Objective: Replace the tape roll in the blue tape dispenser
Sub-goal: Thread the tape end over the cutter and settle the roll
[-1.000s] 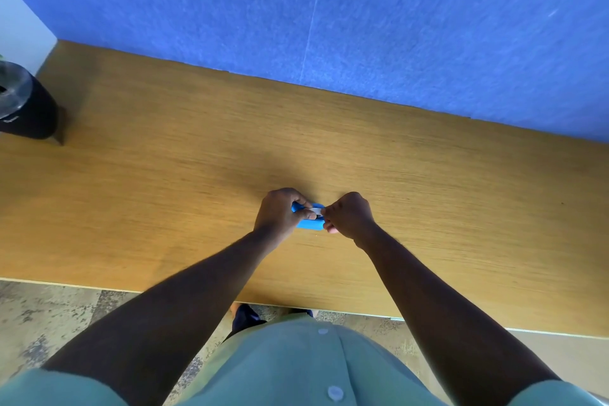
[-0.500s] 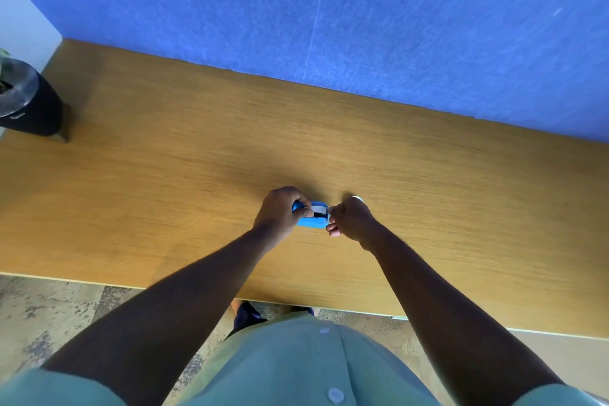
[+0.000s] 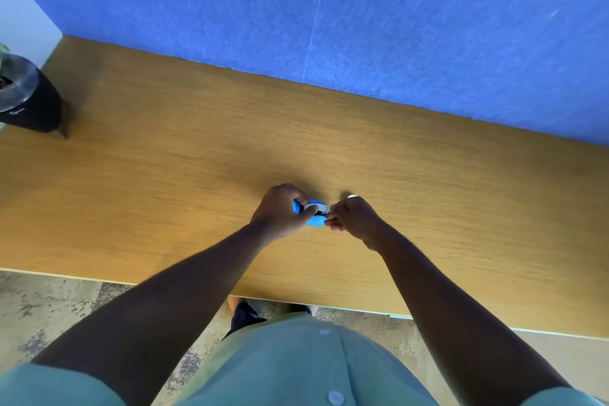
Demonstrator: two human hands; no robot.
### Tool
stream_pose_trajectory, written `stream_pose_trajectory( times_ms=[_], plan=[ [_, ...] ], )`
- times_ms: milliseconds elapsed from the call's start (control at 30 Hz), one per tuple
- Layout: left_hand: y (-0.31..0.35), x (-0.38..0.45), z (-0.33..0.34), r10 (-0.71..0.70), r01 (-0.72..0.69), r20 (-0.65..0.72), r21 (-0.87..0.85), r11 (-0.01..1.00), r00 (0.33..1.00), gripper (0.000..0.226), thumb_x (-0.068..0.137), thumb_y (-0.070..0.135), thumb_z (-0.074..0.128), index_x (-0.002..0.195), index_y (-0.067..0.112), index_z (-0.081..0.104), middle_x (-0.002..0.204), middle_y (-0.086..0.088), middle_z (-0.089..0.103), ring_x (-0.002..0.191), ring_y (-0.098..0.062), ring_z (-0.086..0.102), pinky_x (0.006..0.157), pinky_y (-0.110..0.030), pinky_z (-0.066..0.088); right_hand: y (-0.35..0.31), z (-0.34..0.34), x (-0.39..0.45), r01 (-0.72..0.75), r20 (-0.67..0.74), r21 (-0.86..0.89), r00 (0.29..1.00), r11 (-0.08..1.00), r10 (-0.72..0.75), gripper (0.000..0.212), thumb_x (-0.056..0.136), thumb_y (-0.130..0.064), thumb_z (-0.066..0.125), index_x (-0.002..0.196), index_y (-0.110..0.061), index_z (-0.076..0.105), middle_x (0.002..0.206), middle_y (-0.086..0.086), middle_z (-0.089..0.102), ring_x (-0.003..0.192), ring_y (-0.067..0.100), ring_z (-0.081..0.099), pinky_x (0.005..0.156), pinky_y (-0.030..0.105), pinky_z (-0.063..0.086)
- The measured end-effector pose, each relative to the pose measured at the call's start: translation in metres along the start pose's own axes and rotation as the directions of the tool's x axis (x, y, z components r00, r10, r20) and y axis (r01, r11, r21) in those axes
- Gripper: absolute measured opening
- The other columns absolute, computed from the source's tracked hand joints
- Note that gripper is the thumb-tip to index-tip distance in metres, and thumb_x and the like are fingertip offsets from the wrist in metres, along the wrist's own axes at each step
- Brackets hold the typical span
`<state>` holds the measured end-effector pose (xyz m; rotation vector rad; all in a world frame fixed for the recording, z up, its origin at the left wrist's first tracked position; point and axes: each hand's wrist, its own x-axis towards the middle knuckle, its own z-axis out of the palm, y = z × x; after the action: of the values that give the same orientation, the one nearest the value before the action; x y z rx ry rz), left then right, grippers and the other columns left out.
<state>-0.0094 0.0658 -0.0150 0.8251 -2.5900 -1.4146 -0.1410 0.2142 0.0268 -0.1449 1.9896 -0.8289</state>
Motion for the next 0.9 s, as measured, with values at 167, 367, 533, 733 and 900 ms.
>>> stream_pose_trajectory(
  times_ms=[167,367,533,733,900],
  plan=[
    [0.004,0.003,0.008,-0.057,0.058,-0.072,0.006,0.998,0.996,0.029,0.083,0.042,0.081,0.088,0.014,0.075,0.092,0.004,0.071,0.084,-0.012,0.066,0.071,-0.028,0.056,0.001,-0.002,-0.002,0.019,0.016,-0.008,1.0,1.0,-0.019,0.028,0.106,-0.014,0.053,0.104,0.005,0.073,0.108,0.023,0.077,0.095,0.024,0.075,0.075,0.025,0.059],
    [0.002,0.004,0.006,-0.088,0.087,-0.047,-0.023,0.996,0.995,0.021,0.084,0.033,0.081,0.091,0.014,0.075,0.095,0.004,0.072,0.085,-0.012,0.067,0.075,-0.033,0.06,0.003,0.0,-0.001,0.001,0.004,0.012,1.0,1.0,-0.001,0.027,0.106,-0.012,0.05,0.098,0.001,0.073,0.107,0.022,0.077,0.088,0.02,0.074,0.076,0.026,0.061],
    [-0.001,0.003,0.003,-0.078,0.077,-0.031,-0.033,0.997,0.996,0.024,0.084,0.034,0.081,0.097,0.014,0.076,0.099,0.005,0.072,0.089,-0.012,0.068,0.077,-0.031,0.06,0.004,0.001,0.0,-0.018,-0.007,0.057,1.0,0.998,0.019,0.028,0.106,-0.011,0.049,0.107,0.006,0.071,0.109,0.022,0.077,0.1,0.027,0.077,0.089,0.035,0.063],
    [-0.019,-0.009,-0.016,-0.063,0.082,0.186,-0.097,0.992,0.981,0.081,0.074,0.017,0.091,0.145,0.02,0.052,0.136,0.007,0.06,0.123,-0.008,0.058,0.1,-0.029,0.055,0.002,-0.002,-0.003,0.015,-0.029,0.051,0.999,0.999,-0.014,0.025,0.106,-0.013,0.054,0.109,0.005,0.07,0.109,0.021,0.077,0.106,0.032,0.075,0.093,0.04,0.063],
    [-0.029,-0.013,-0.011,-0.097,0.1,0.079,-0.04,0.994,0.992,0.062,0.083,0.004,0.083,0.139,0.015,0.06,0.137,-0.003,0.066,0.127,-0.017,0.062,0.107,-0.035,0.054,-0.003,-0.006,-0.004,0.025,-0.014,-0.06,1.0,0.998,-0.026,0.018,0.103,-0.019,0.062,0.108,-0.004,0.071,0.106,0.012,0.077,0.101,0.022,0.075,0.085,0.037,0.064]
  ],
)
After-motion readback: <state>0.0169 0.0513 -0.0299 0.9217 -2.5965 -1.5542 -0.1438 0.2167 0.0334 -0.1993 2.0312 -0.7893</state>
